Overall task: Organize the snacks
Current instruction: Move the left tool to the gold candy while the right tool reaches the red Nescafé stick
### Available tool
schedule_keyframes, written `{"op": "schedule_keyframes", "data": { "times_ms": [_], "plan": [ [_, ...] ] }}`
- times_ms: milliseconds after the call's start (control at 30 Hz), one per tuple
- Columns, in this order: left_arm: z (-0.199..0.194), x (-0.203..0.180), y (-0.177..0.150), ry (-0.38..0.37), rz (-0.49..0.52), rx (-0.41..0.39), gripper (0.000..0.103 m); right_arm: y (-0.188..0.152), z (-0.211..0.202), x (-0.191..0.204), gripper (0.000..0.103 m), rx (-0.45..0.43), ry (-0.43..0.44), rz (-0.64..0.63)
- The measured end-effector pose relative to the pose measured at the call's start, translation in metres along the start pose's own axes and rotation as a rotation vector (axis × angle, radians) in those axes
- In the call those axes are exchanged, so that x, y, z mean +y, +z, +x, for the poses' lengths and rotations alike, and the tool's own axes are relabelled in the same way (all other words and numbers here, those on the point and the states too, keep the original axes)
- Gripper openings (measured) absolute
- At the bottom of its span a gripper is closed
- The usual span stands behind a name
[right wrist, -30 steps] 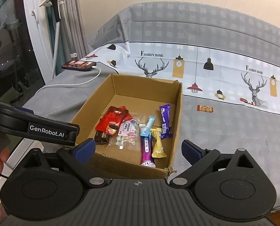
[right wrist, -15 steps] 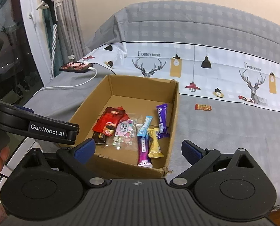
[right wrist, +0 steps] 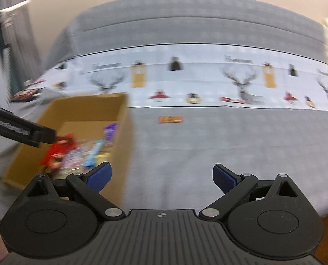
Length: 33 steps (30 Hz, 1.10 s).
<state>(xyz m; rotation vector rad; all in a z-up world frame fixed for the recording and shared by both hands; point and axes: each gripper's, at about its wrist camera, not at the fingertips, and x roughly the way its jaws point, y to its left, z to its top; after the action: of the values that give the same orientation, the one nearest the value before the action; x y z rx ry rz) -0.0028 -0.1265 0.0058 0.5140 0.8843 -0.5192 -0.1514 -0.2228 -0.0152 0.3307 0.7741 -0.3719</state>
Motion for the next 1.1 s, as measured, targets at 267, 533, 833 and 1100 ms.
{"op": "schedule_keyframes", "data": {
  "times_ms": [267, 533, 833, 1100],
  "plan": [
    [0.106, -0.075, 0.095, -0.067, 0.15, 0.125, 0.103, 0.042, 0.069, -0.105, 0.098, -0.002, -0.13, 0.051],
    [0.248, -0.108, 0.152, -0.06, 0.201, 0.204, 0.103, 0.092, 0.215, -0.192, 0.098, 0.044, -0.189, 0.044],
    [0.354, -0.099, 0.181, -0.041, 0.292, 0.25, 0.103, 0.128, 0.38, -0.244, 0.098, 0.096, -0.206, -0.074],
    [0.394, -0.087, 0.198, -0.129, 0.237, 0.306, 0.103, 0.148, 0.465, -0.246, 0.103, 0.116, -0.14, -0.219]
  ]
}}
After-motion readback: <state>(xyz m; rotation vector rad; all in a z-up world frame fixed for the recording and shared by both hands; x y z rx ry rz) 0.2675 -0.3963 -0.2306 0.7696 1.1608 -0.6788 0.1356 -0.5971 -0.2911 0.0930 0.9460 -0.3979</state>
